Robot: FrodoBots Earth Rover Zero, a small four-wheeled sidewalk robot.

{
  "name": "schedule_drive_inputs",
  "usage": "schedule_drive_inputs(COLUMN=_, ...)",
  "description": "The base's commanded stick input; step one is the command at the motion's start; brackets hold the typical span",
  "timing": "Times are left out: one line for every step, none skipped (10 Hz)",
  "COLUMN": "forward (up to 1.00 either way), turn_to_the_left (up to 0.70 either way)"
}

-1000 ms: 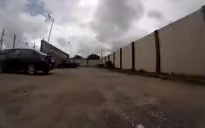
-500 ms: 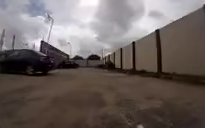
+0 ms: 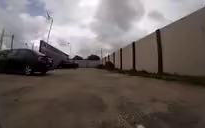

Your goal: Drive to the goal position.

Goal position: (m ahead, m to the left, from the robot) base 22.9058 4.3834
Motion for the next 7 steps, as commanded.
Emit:
schedule_drive_inputs(forward=0.3, turn_to_the_left=0.0)
schedule_drive_inputs(forward=0.3, turn_to_the_left=0.0)
schedule_drive_inputs(forward=0.3, turn_to_the_left=0.0)
schedule_drive_inputs(forward=0.3, turn_to_the_left=0.0)
schedule_drive_inputs(forward=0.3, turn_to_the_left=0.0)
schedule_drive_inputs(forward=0.3, turn_to_the_left=0.0)
schedule_drive_inputs(forward=0.3, turn_to_the_left=0.0)
